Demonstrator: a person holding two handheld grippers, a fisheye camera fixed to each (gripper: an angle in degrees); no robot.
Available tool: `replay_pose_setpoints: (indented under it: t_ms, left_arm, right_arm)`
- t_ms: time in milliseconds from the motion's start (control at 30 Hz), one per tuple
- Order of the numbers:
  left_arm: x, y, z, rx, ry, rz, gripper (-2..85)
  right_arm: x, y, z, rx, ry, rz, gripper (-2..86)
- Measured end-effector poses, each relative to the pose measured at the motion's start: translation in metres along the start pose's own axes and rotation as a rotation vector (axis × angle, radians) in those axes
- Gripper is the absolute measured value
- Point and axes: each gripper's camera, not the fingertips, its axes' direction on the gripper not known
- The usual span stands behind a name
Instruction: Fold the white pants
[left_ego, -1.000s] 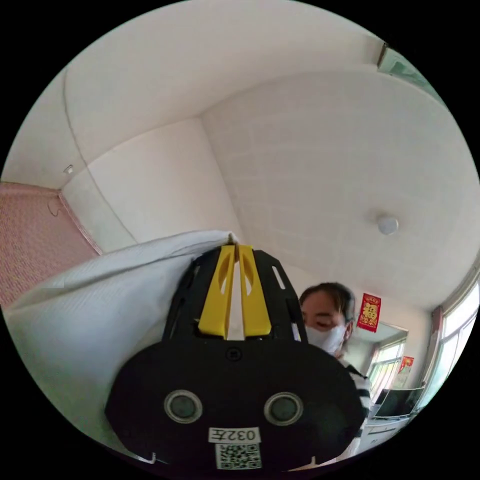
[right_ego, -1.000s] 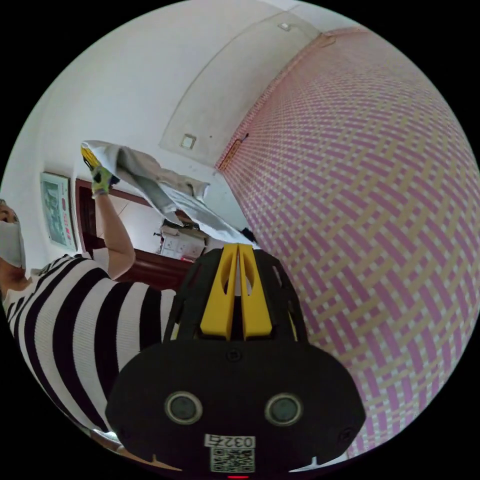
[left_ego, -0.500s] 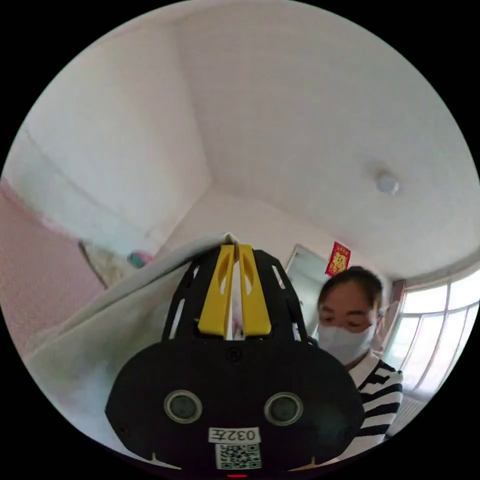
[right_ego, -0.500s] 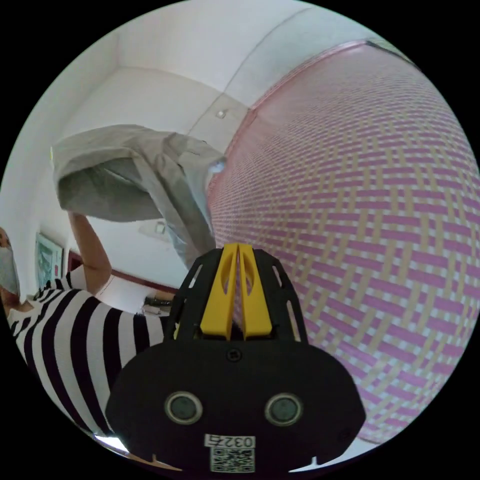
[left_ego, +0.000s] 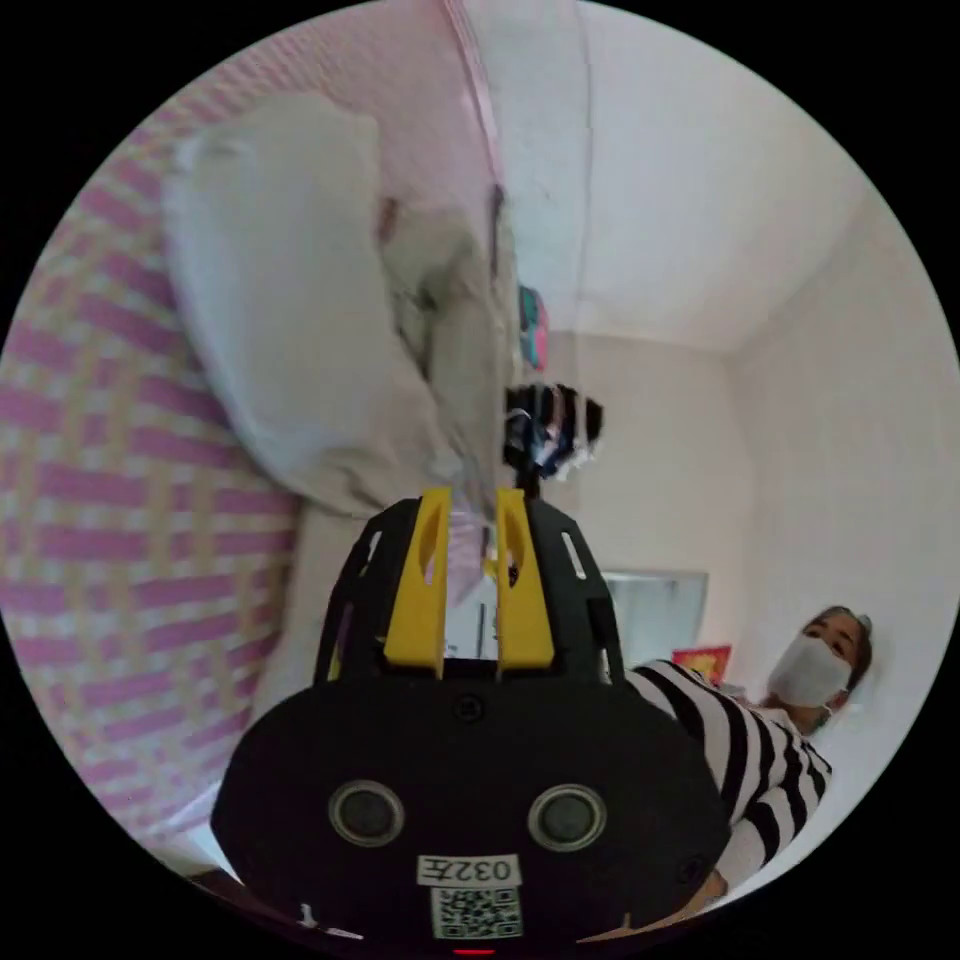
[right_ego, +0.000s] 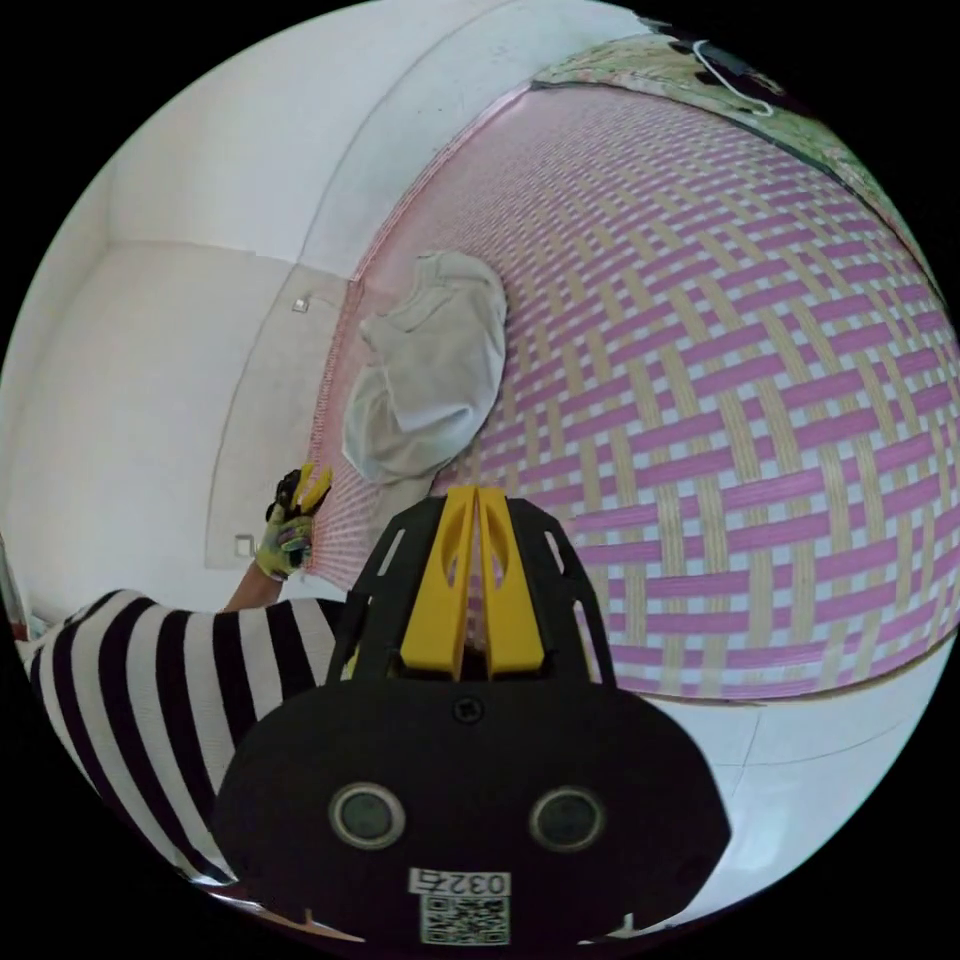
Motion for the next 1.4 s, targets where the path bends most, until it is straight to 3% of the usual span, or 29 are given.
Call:
replay_pose_setpoints:
  t_ms: [67,133,300,367,433,500,567,667,733,767,833,900,1000,1067,1133,1233,1333,1400]
  left_arm:
    - [-0.022,0.009,-0.04,0.096,-0.098,-0.061,5.9]
    - [-0.044,0.009,-0.069,0.211,-0.064,-0.103,8.3]
    - [-0.073,-0.036,-0.061,0.233,-0.151,-0.143,11.4]
    - [-0.086,-0.055,-0.055,0.275,-0.062,-0.152,7.6]
    - [-0.087,-0.064,-0.061,0.49,0.185,-0.091,0.4]
    - [-0.055,-0.075,-0.055,0.552,0.221,0.004,-0.8]
    - [0.007,-0.09,-0.033,0.487,0.17,0.166,-1.1]
    - [0.14,-0.091,0.067,0.127,0.318,0.555,-0.9]
    - [0.235,-0.046,0.188,-0.344,0.442,0.799,-0.3]
    - [0.252,-0.031,0.219,-0.471,0.43,0.831,0.2]
    - [0.279,0.029,0.326,-0.939,0.406,0.917,2.7]
    - [0.259,0.049,0.368,-1.079,0.335,0.899,3.9]
    - [0.196,0.013,0.365,-0.927,0.302,0.694,4.7]
    - [0.145,-0.03,0.328,-0.684,0.173,0.545,5.8]
    - [0.075,-0.085,0.252,-0.335,-0.02,0.321,8.7]
    - [0.025,-0.123,0.166,-0.011,-0.166,0.084,13.3]
    - [0.019,-0.143,0.163,0.005,-0.163,-0.012,17.0]
    - [0.022,-0.154,0.185,-0.05,-0.256,-0.038,18.0]
  right_arm:
    - [-0.012,0.002,0.02,-0.024,-0.001,-0.026,-1.0]
    - [-0.026,-0.003,0.045,-0.046,-0.038,-0.044,-1.0]
    - [-0.061,-0.018,0.073,-0.063,-0.059,-0.12,-1.0]
    - [-0.071,-0.021,0.075,-0.057,-0.047,-0.154,-1.0]
    - [-0.076,-0.02,0.07,-0.029,-0.028,-0.17,-1.0]
    - [-0.075,-0.014,0.062,0.008,-0.01,-0.165,-1.0]
    - [-0.068,-0.005,0.055,0.039,0.02,-0.146,-1.0]
    - [-0.048,0.01,0.057,0.03,0.061,-0.092,-1.0]
    - [-0.03,0.021,0.067,0.008,0.036,-0.03,-1.0]
    - [-0.025,0.023,0.07,-0.001,0.033,-0.014,-1.0]
    - [-0.009,0.032,0.083,-0.034,0.019,0.043,-1.0]
    - [0.005,0.039,0.091,-0.049,-0.012,0.095,-1.0]
    - [0.024,0.055,0.094,-0.046,-0.042,0.173,-1.0]
    - [0.038,0.07,0.091,-0.003,-0.087,0.224,-1.0]
    - [0.049,0.086,0.086,0.043,-0.094,0.26,-0.9]
    - [0.065,0.098,0.082,0.089,-0.114,0.329,-0.5]
    - [0.078,0.108,0.078,0.176,-0.213,0.399,1.9]
    - [0.081,0.11,0.079,0.183,-0.222,0.429,3.8]
